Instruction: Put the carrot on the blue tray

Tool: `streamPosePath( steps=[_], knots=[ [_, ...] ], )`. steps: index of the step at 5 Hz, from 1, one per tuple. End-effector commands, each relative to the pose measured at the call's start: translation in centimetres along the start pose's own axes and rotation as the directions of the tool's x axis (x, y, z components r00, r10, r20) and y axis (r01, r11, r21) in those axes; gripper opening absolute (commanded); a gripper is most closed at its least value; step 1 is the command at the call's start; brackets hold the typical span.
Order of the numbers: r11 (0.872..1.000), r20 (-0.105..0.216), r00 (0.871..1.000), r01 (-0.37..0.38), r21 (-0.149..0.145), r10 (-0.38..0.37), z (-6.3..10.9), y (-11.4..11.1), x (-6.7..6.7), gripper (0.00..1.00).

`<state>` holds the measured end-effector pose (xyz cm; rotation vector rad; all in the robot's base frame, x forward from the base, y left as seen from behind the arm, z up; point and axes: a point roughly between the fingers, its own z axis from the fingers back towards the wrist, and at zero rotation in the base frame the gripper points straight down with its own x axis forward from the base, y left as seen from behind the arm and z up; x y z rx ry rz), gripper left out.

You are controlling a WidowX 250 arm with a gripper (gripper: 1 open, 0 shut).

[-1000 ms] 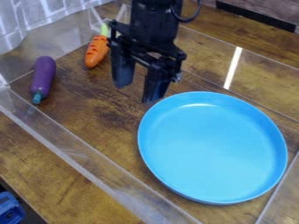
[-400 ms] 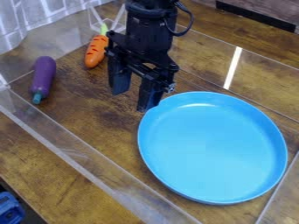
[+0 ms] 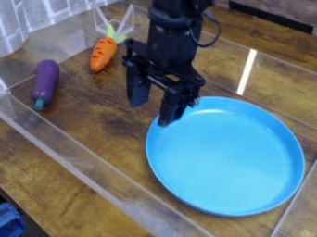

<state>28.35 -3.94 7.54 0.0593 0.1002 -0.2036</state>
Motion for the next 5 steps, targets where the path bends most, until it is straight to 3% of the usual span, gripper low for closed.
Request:
streamPosePath(
  steps=[1, 3, 5],
  knots=[
    [0.997, 0.070, 0.995, 0.076, 0.025, -0.078, 1.4, -0.9, -0.4, 1.00],
    [0.987, 0.081, 0.984, 0.154, 0.046, -0.157, -1.9, -2.6, -1.3, 1.00],
    [0.993, 0.104, 0.990, 0.089, 0.073, -0.096, -4.2, -2.1, -0.3, 1.00]
  ],
)
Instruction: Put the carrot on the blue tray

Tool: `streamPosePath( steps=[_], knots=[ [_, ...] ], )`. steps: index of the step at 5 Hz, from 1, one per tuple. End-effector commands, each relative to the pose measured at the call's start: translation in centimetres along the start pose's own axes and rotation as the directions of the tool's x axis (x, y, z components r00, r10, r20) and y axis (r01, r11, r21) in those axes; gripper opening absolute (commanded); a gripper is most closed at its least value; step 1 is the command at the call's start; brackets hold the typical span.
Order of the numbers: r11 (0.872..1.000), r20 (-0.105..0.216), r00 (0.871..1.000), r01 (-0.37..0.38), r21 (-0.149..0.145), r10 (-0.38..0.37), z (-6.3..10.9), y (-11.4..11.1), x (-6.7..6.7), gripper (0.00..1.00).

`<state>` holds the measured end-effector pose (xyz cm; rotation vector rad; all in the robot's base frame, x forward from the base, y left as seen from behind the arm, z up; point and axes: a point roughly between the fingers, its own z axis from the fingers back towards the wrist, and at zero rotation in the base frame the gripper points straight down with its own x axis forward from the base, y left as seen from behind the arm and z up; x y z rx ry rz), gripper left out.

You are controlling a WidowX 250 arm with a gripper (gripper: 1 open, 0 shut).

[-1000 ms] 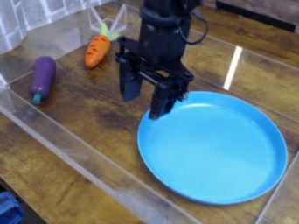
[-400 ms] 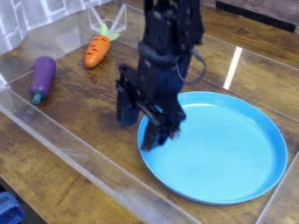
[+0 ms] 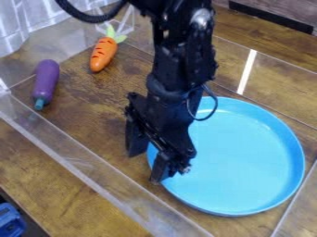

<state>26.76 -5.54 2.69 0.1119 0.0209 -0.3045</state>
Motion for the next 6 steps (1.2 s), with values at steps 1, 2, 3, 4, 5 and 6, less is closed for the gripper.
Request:
streamPosePath(
  steps=[1, 2, 3, 4, 5, 6],
  knots=[
    [0.999, 0.045, 0.998, 0.036, 0.014, -0.037, 0.7, 0.3, 0.3, 0.00],
    [0.994, 0.052, 0.993, 0.104, 0.021, -0.105, 0.8, 0.2, 0.9, 0.00],
    [0.985, 0.059, 0.983, 0.171, 0.029, -0.173, 0.9, 0.1, 1.4, 0.00],
    [0.971, 0.066, 0.969, 0.237, 0.037, -0.239, 0.9, 0.0, 1.9, 0.00],
    [0.961, 0.069, 0.959, 0.273, 0.045, -0.276, 1.0, 1.0, 1.9, 0.00],
    [0.951, 0.072, 0.949, 0.304, 0.051, -0.307, 0.7, 2.0, 2.0, 0.00]
  ],
)
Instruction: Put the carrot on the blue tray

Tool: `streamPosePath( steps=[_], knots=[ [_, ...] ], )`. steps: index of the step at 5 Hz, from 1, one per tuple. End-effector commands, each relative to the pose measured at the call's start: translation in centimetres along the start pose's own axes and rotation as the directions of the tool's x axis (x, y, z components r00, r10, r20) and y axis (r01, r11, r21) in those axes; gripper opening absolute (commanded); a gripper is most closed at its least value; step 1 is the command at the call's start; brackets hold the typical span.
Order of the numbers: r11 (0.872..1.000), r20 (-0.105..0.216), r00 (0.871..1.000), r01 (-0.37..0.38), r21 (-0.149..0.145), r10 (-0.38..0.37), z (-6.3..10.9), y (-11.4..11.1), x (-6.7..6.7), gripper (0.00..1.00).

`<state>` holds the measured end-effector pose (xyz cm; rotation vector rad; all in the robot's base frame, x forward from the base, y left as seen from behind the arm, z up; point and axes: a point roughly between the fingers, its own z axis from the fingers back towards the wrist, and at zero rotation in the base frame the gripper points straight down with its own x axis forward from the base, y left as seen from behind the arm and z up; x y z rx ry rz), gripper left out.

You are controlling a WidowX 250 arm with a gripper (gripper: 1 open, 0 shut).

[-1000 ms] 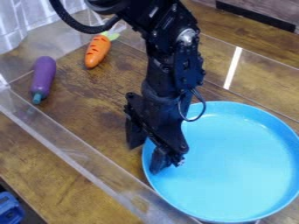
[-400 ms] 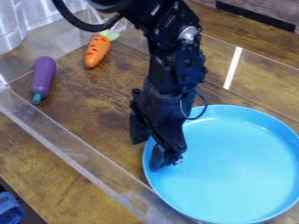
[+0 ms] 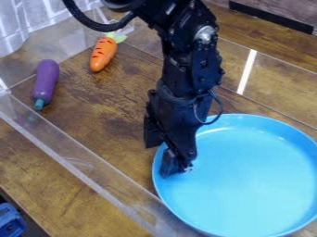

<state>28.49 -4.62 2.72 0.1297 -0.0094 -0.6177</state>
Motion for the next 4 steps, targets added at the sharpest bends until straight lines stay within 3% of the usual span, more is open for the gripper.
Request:
streamPosePath(
  steps=[1, 2, 4],
  knots=[
    [1.000, 0.032, 0.999, -0.004, 0.020, 0.004, 0.0, 0.4, 0.4, 0.00],
    [1.000, 0.030, 1.000, -0.008, 0.023, 0.007, -0.6, -0.1, 0.4, 0.00],
    [0.999, 0.024, 0.999, -0.038, 0.028, 0.037, -1.6, 1.6, 0.8, 0.00]
  ],
)
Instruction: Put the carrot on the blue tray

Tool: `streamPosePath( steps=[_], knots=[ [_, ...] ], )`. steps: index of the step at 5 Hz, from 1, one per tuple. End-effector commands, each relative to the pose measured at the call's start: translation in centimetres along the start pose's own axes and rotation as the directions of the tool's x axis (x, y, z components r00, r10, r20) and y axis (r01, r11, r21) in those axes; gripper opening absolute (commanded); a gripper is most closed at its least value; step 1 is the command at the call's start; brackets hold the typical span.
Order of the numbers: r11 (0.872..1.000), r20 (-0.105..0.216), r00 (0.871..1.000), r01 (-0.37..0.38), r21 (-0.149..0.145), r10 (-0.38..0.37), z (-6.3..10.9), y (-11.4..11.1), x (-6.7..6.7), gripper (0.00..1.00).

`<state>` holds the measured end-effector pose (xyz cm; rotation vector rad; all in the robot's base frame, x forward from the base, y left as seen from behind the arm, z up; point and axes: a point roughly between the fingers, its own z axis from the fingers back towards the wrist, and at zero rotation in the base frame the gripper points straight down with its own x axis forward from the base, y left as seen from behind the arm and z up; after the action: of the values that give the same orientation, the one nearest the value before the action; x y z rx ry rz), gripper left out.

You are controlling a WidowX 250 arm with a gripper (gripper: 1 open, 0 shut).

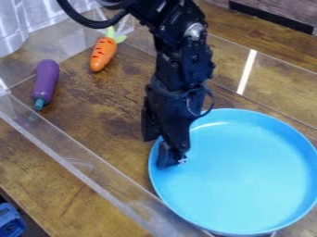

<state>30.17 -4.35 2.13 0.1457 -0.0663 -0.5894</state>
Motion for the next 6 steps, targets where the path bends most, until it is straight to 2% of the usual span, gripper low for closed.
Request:
streamPosePath(
  steps=[1, 2, 4, 6],
  knots=[
    [0.995, -0.008, 0.995, 0.101, -0.001, -0.101, -1.2, 1.1, -0.7, 0.00],
    [0.978, 0.008, 0.978, 0.208, 0.003, -0.208, -1.6, 1.7, -0.9, 0.00],
    [0.969, 0.011, 0.969, 0.247, 0.011, -0.247, -1.1, 3.2, -2.3, 0.00],
    [0.975, 0.005, 0.975, 0.224, 0.012, -0.224, -1.2, 3.1, -3.5, 0.00]
  ],
)
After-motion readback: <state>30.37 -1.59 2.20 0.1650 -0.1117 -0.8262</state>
